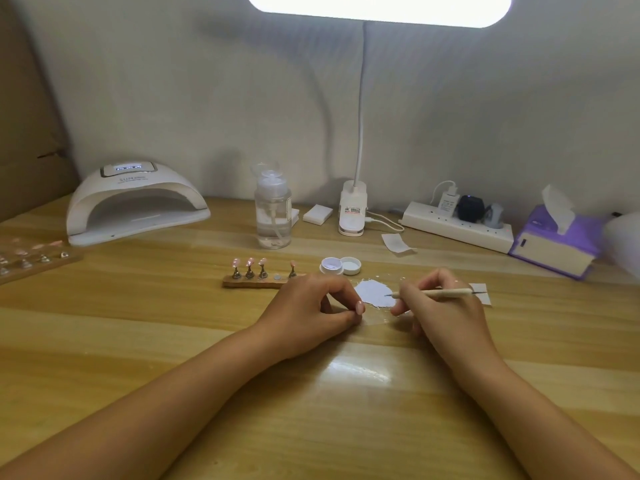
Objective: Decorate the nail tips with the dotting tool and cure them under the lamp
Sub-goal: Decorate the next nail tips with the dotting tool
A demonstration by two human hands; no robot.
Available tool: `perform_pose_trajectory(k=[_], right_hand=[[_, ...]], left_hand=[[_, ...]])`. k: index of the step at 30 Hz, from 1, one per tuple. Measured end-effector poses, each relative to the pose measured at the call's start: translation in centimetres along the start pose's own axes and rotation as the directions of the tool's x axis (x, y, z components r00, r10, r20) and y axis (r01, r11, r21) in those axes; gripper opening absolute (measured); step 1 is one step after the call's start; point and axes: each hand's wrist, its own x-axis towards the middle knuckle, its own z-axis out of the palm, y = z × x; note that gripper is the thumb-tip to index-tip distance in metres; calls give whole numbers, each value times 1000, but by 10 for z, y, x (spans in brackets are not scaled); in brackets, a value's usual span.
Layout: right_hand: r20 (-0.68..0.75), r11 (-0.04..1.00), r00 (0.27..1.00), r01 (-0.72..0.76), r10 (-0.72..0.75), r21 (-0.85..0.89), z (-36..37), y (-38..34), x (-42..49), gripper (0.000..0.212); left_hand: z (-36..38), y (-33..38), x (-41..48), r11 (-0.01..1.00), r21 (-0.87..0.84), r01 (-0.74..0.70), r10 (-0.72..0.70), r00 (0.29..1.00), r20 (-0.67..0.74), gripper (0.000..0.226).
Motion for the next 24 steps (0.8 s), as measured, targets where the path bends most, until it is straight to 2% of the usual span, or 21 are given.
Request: perform_pose_trajectory(k=[6, 10, 13, 16, 19, 21, 24], right_hand=[[78, 995, 997, 12, -4, -102, 5, -1, -1, 23], [40, 993, 999, 20, -15, -118, 4, -2, -1, 22], [92, 985, 996, 35, -20, -170, 5, -4, -3, 24], [22, 995, 999, 31, -30, -90, 3, -5, -3, 22], [-54, 992, 994, 98, -94, 78, 0, -9, -5, 19], [-22, 978, 995, 104, -102, 180, 0, -15, -7, 13], [49, 947, 998, 19, -37, 320, 7, -18, -14, 14]], left_hand=[[0, 1, 0, 999, 39, -10, 10, 1000, 0, 28], [1, 0, 0, 1000, 24, -10, 10, 1000, 1, 25], [0, 1, 1, 1000, 28, -10, 10, 1000, 3, 25], [-1, 0, 1, 1000, -6, 12, -12, 1000, 12, 20], [-2, -1, 2, 996, -71, 53, -52, 999, 9, 19], [-1, -1, 1, 997, -60, 43, -43, 999, 6, 20], [0, 0, 1, 1000, -16, 5, -5, 1000, 1, 23]])
